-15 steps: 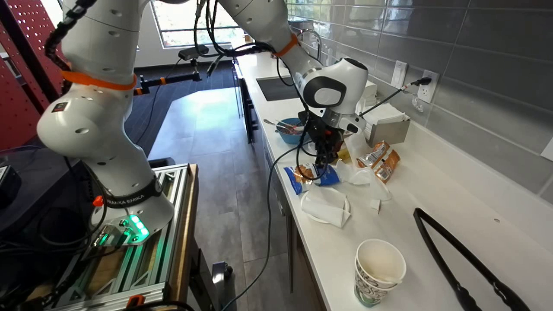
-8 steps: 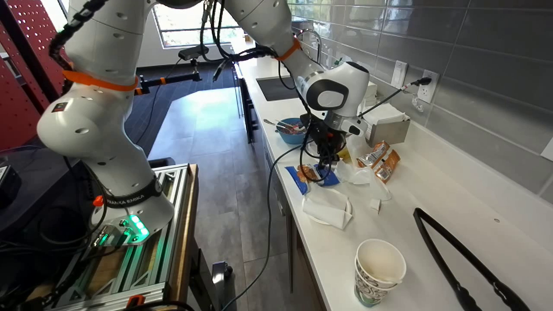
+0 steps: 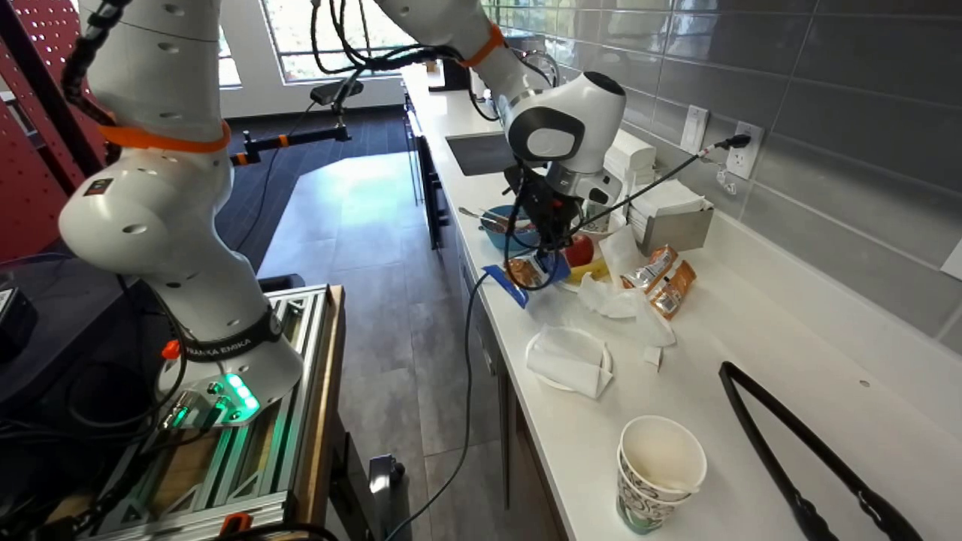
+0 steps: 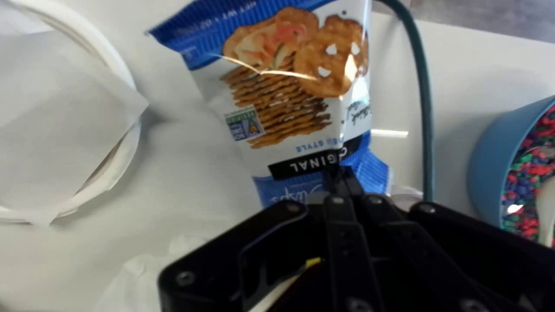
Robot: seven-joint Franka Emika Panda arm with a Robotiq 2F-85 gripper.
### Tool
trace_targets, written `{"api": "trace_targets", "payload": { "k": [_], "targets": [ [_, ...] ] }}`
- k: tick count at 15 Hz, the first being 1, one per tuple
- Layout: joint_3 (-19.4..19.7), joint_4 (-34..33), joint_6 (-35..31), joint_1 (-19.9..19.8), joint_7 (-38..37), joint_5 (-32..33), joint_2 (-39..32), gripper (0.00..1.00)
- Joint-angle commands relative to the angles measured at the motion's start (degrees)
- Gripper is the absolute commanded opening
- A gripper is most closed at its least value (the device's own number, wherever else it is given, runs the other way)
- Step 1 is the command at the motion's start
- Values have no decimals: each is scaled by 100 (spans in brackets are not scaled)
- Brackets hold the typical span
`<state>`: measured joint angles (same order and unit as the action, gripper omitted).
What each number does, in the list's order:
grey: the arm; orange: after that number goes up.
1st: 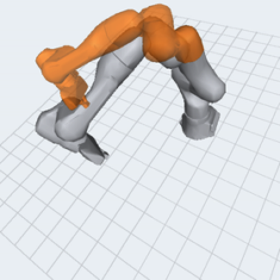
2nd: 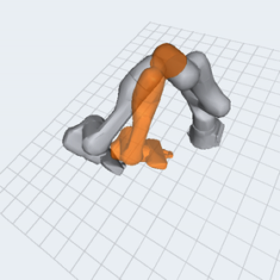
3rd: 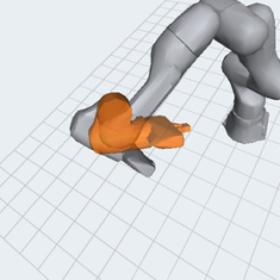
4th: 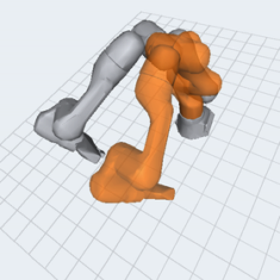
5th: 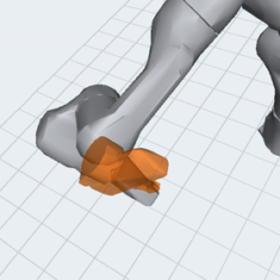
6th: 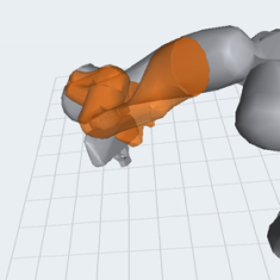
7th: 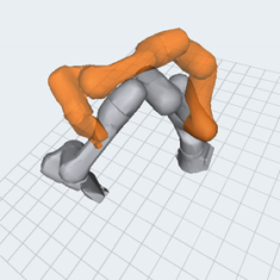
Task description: Pour the snacks out of the blue packet and onto the white plate on the right.
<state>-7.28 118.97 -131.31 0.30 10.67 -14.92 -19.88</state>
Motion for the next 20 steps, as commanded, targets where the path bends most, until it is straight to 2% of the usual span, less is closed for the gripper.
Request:
{"api": "trace_targets", "payload": {
  "k": [1, 5, 8, 11, 17, 18, 20],
  "targets": [
    [-175, 1016, -410, -172, 504, -756, 693, 0],
    [-43, 1699, -1243, -115, 543, -938, 1088, 0],
    [91, 2161, -2084, -55, 311, -562, 1419, 0],
    [240, 2424, -2292, -34, 26, -159, 1691, 0],
    [640, 2641, -1416, -134, -1078, 1376, 2422, 0],
    [698, 2565, -1069, -178, -1174, 1568, 2492, 0],
    [775, 2334, -309, -208, -978, 1553, 2524, 0]
  ]
}}
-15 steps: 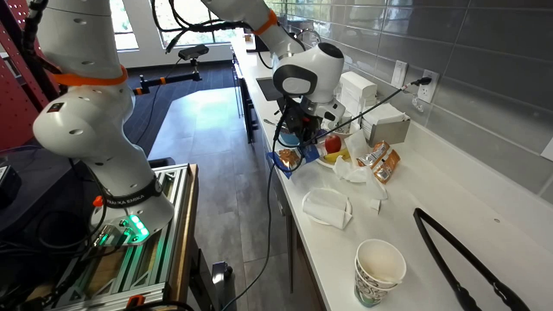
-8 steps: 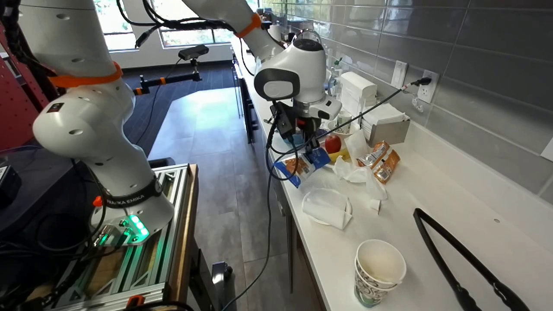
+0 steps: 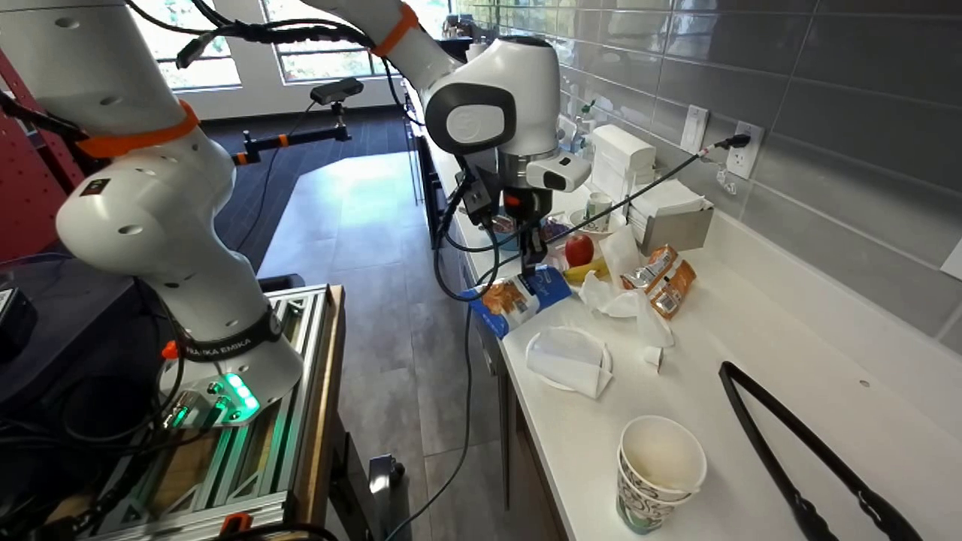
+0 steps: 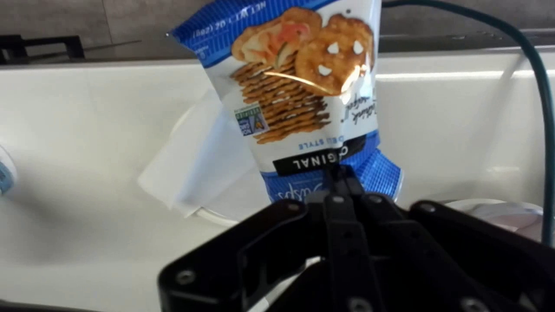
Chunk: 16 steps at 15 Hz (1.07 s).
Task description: Pour the snacks out of the blue packet and onto the white plate on the right.
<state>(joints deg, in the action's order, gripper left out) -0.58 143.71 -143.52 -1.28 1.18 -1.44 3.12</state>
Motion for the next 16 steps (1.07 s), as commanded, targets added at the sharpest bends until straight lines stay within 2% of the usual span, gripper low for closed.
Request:
{"api": "trace_targets", "payload": {
  "k": [1, 6, 16],
  "targets": [
    [139, -243, 1258, -66, 8, 234, 241, 0],
    [239, -1281, 2823, -157, -24, 620, -139, 0],
    [296, -3352, 4378, -137, 415, 922, -1774, 0]
  ]
}}
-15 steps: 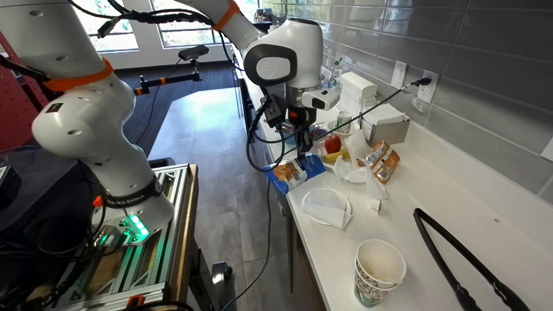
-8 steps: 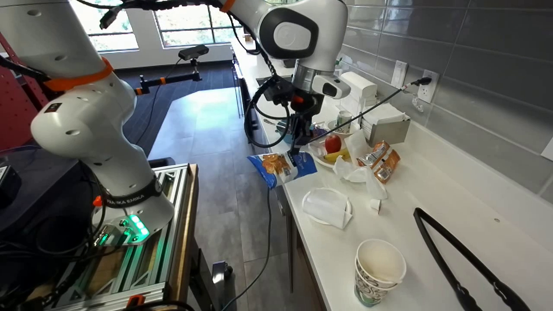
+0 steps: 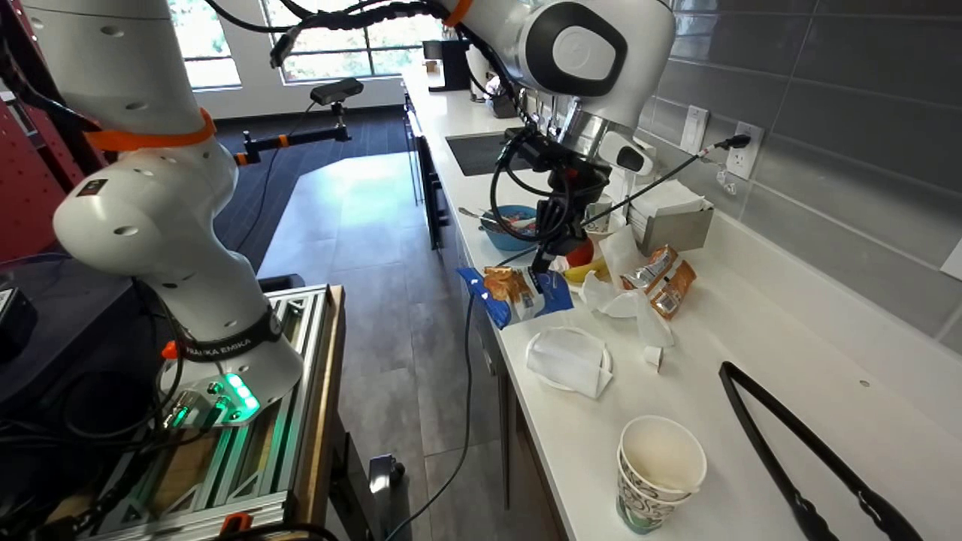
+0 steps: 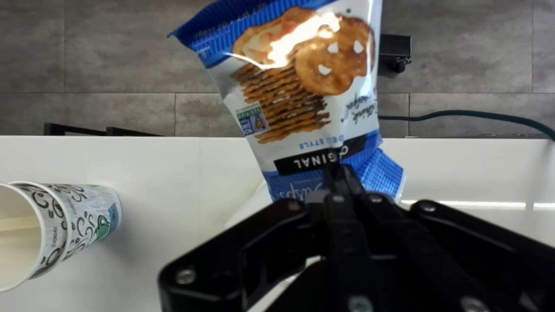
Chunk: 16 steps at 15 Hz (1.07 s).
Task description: Pour the snacks out of the blue packet and onto the white plate on the right.
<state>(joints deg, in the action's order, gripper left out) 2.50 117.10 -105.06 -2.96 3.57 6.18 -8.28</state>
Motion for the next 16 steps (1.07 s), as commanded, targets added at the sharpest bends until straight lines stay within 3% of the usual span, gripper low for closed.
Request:
{"api": "trace_targets", "payload": {
  "k": [1, 16],
  "targets": [
    [-23, -836, 638, 42, 203, 177, -771, 0],
    [-157, -2965, 2531, 334, 334, 700, -2553, 0]
  ]
}}
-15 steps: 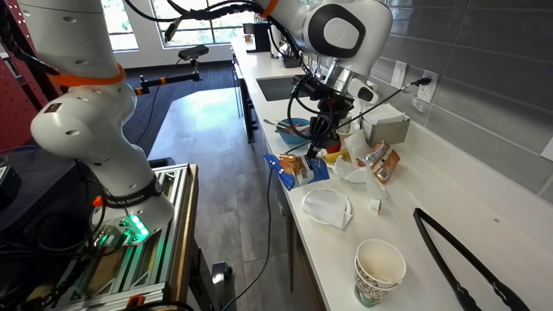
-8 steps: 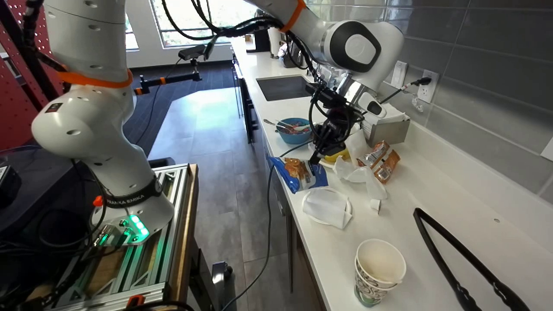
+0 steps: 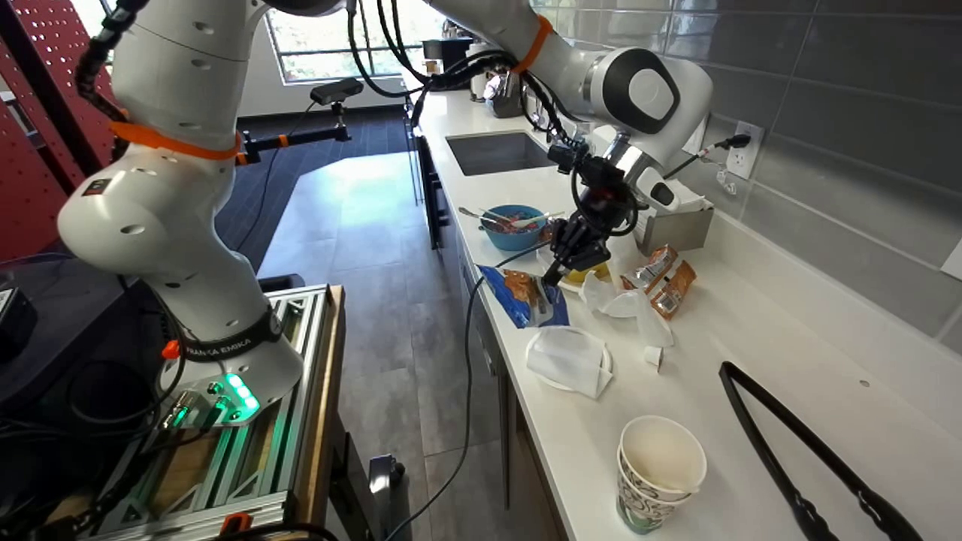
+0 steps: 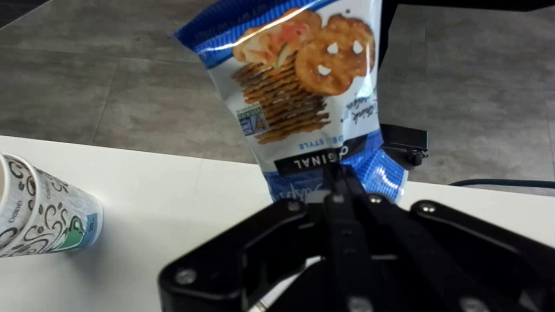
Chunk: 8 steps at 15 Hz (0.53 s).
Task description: Pour the snacks out of the blue packet and onto the white plate on the right.
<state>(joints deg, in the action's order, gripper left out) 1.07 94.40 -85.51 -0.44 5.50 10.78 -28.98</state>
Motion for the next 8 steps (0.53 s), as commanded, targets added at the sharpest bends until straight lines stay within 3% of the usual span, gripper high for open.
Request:
{"api": "trace_targets", "payload": {
  "k": [1, 8],
  "targets": [
    [-27, -849, 711, 102, 175, 280, -585, 0],
    [-106, -1546, 1217, 201, 411, 508, -1245, 0]
  ]
}}
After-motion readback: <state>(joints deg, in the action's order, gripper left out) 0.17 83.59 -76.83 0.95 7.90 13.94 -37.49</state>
